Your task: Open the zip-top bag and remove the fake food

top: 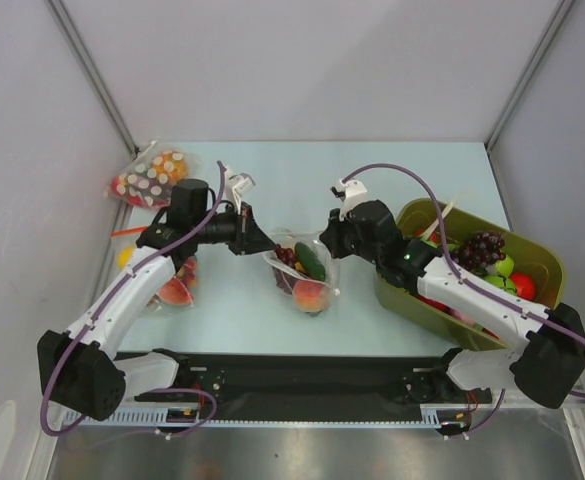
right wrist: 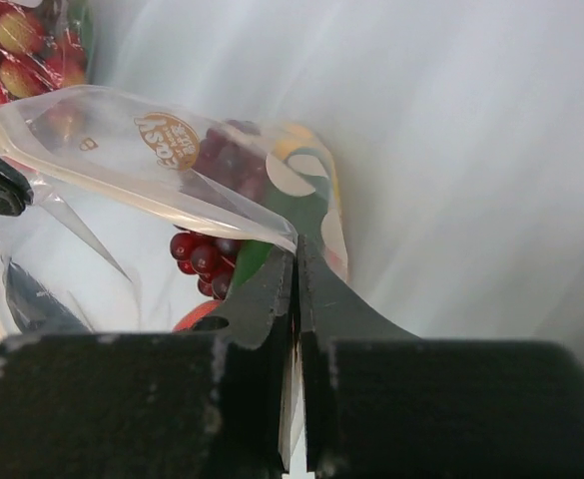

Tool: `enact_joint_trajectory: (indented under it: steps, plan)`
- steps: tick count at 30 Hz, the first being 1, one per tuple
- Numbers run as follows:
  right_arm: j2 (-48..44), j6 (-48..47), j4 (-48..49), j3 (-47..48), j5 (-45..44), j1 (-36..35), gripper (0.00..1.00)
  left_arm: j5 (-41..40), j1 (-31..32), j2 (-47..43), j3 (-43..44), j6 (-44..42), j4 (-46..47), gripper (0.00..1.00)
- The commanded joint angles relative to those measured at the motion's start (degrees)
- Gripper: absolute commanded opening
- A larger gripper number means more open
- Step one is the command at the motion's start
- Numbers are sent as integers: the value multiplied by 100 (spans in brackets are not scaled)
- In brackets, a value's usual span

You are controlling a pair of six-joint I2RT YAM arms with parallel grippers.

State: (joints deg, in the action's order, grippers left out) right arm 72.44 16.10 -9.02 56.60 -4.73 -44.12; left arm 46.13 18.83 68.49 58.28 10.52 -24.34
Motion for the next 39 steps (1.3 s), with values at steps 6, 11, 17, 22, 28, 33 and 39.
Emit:
enact_joint_trajectory:
  steps: [6,11,17,22,28,33,39]
  plan:
    - [-309,-730,-821,579,-187,123,46,-34,191,-20,-10,196,579,0]
    - [-608,-1345,-935,1168,384,17,47,-86,200,7,148,239,623,0]
    - [-390,-1469,-1452,1863,1781,9,46,-60,200,-11,-45,292,755,0]
    - [234,-1443,-1849,2215,2854,-53,44,-122,209,-99,-246,319,896,0]
    - [700,-1452,-2341,2233,2891,-229,43,-104,209,-231,-475,363,1010,0]
    - [1298,-1407,-2886,2408,2409,-412,42,-139,200,-345,-555,328,1010,0]
    - [1781,-1416,-3273,2707,1706,-659,44,-113,200,-371,-572,328,1054,0]
